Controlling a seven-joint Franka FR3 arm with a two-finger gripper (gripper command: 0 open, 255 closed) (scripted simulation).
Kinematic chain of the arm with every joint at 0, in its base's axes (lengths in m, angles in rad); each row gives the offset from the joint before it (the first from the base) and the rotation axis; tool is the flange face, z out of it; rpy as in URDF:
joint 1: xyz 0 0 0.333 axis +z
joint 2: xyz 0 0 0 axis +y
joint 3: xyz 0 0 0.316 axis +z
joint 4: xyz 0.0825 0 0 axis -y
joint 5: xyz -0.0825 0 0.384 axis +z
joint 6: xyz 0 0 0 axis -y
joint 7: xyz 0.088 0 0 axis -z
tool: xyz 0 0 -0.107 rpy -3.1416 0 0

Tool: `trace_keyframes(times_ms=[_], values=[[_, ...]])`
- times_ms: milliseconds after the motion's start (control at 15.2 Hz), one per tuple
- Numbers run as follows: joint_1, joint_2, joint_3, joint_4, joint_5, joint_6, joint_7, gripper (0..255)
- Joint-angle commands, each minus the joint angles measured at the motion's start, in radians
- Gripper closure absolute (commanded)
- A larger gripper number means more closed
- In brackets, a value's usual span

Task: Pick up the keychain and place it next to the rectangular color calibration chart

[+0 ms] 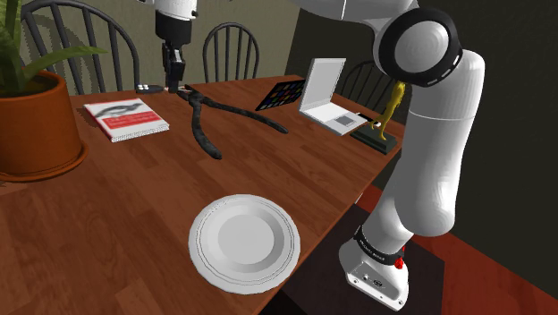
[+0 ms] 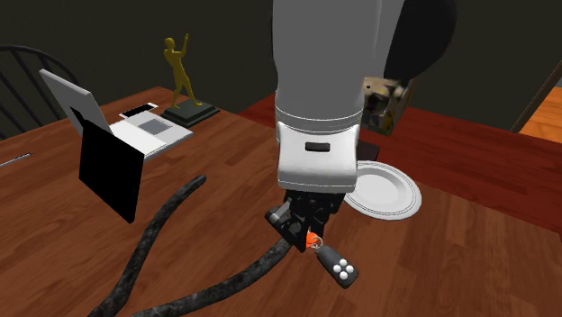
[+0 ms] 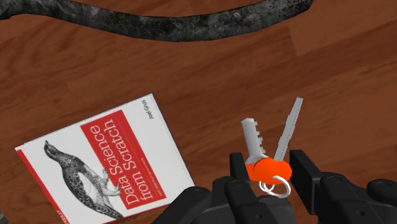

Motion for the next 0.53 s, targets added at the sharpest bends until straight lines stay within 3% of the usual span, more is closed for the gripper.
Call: trace_keyframes(times_ms=[0,462], values=[[0.0,0.0,0.0,0.028,0.0,-0.029,0.0,255],[0.004,0.021,0.001,0.143,-0.003,-0.122,0.003,255]])
